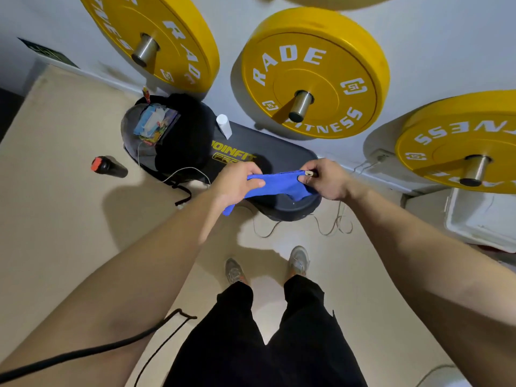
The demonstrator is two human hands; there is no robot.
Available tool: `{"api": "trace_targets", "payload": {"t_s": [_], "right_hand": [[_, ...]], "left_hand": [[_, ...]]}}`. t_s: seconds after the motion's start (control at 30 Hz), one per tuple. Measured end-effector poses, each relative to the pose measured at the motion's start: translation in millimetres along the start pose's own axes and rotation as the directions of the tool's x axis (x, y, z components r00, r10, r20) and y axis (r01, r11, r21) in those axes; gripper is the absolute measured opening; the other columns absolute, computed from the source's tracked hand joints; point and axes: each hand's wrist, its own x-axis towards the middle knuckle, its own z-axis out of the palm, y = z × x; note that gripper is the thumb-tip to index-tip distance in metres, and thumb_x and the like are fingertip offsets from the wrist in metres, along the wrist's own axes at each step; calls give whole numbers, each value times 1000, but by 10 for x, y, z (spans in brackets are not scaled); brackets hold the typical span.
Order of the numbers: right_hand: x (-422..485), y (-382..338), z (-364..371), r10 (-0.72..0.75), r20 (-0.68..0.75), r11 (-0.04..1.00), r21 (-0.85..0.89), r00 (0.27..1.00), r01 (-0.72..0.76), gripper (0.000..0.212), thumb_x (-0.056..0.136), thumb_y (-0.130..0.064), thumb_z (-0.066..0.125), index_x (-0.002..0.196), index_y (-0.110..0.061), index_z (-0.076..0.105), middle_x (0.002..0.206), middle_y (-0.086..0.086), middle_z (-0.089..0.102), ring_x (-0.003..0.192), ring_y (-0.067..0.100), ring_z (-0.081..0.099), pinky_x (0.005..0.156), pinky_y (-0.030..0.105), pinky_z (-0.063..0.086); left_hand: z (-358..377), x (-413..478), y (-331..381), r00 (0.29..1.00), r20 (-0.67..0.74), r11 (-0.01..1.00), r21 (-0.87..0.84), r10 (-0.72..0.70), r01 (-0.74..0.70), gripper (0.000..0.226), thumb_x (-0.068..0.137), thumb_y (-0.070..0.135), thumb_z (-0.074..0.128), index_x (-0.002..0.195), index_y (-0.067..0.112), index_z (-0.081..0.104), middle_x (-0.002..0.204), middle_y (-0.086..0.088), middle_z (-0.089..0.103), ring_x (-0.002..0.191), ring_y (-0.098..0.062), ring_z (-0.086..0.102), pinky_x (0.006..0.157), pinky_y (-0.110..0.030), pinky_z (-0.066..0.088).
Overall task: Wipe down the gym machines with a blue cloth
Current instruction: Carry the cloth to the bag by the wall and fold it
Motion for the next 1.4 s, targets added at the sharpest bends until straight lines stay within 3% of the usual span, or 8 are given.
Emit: {"api": "trace_targets", "payload": {"t_s": [0.13, 0.27, 0.47, 0.63, 0.87, 1.07, 1.27, 1.4], "right_hand": [[-139, 69, -45, 21, 68, 991, -136, 997, -12, 30, 98, -16, 55, 71, -27, 60, 66, -8, 58, 70, 21, 53, 58, 28, 39], [-266, 230, 41, 95, 44, 978, -188, 995, -85, 14, 95, -11, 56, 96, -23, 62, 87, 3, 65, 85, 27, 60, 73, 27, 40], [-328, 190, -243, 115, -139, 962, -230, 984, -145, 17, 89, -10, 57, 95, -26, 57, 101, 11, 71, 94, 36, 63, 83, 38, 52], [-425, -2, -390, 47, -432, 969, -200, 901, -146, 25, 86, -6, 54, 103, -21, 65, 105, 12, 68, 101, 38, 60, 83, 39, 48], [-803, 177, 23, 23, -394, 914, -363, 919, -178, 30, 88, -14, 55, 115, -19, 69, 110, 10, 62, 106, 35, 53, 91, 40, 47], [-1021, 10, 270, 28, -486, 866, -425, 874, -264, 39, 78, -22, 62, 117, -19, 69, 120, 6, 61, 105, 32, 52, 92, 43, 43], [-657, -631, 525, -189, -384, 899, -439, 904, 2, 23, 87, -24, 60, 108, -17, 67, 105, 5, 62, 92, 29, 57, 77, 41, 44], [-503, -960, 757, -17, -421, 895, -411, 907, -174, 41, 88, -51, 61, 111, -17, 55, 110, 5, 54, 99, 26, 52, 82, 39, 42]], "left_hand": [[78, -91, -93, 992, 110, 980, 183, 65, -84, 14, 87, 21, 68, 101, 20, 69, 94, -3, 66, 89, -26, 61, 80, -38, 49], [209, -199, -240, 986, 164, 956, 292, -10, -39, 12, 89, 20, 59, 99, 22, 66, 99, -5, 67, 96, -27, 61, 71, -31, 42], [150, -247, -99, 985, -154, 959, 283, 73, -27, 15, 89, 22, 57, 100, 21, 68, 95, -5, 64, 94, -29, 55, 75, -41, 47], [-67, -234, 223, 847, -476, 907, 421, 235, -15, 16, 89, 16, 61, 102, 20, 70, 93, -4, 63, 87, -28, 54, 62, -34, 39], [241, -449, -56, 877, -338, 810, 579, 340, -91, 26, 74, 6, 72, 96, 19, 69, 87, -5, 59, 74, -28, 52, 56, -37, 43], [203, -600, 157, 932, -323, 947, 316, 164, -58, 23, 87, 37, 59, 103, 23, 68, 104, 4, 60, 92, -19, 55, 71, -35, 50], [-220, -123, 492, 903, -429, 958, 272, 33, 94, 39, 97, 32, 54, 135, 30, 49, 123, -3, 51, 113, -23, 47, 81, -36, 44], [-307, 4, 563, 947, -320, 971, 221, -21, 96, 37, 95, 42, 57, 132, 36, 53, 124, -2, 46, 116, -23, 44, 87, -39, 46]]}}
